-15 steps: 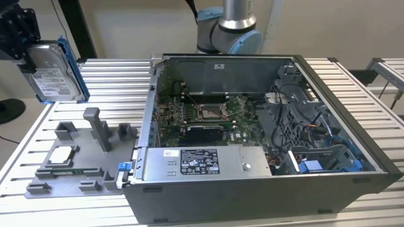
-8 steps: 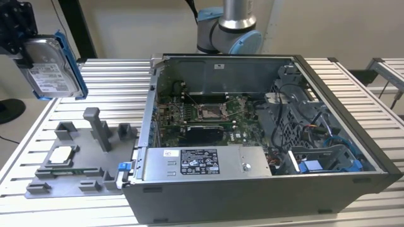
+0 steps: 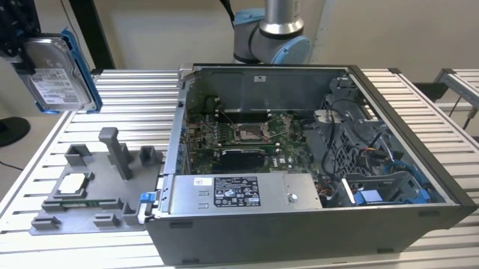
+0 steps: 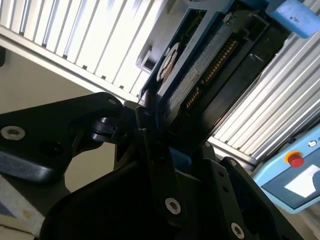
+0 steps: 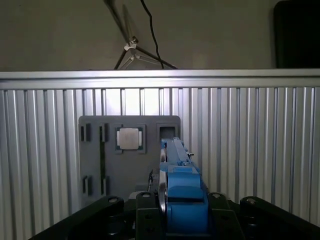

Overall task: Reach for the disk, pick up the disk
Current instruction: 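Pick up the disk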

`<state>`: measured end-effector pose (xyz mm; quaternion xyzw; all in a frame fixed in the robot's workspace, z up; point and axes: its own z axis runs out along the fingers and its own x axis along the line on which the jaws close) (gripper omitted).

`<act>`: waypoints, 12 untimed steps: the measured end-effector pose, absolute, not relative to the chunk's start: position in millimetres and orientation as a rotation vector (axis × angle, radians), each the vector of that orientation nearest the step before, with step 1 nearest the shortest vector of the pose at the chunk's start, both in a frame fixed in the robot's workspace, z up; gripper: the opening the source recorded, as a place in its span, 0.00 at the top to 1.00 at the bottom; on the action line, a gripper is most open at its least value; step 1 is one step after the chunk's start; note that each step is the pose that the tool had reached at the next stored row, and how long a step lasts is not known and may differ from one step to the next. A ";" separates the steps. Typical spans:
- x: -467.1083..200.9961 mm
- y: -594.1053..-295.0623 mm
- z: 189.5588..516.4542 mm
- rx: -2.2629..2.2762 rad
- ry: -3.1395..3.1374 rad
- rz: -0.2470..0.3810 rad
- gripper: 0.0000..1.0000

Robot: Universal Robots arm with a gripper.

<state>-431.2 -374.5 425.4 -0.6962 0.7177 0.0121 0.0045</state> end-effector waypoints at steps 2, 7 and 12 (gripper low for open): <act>-431.2 -374.5 428.0 -2.181 2.248 0.038 1.00; -431.2 -374.5 435.0 -2.181 2.248 0.038 1.00; -431.2 -374.5 441.0 -2.181 2.248 0.038 1.00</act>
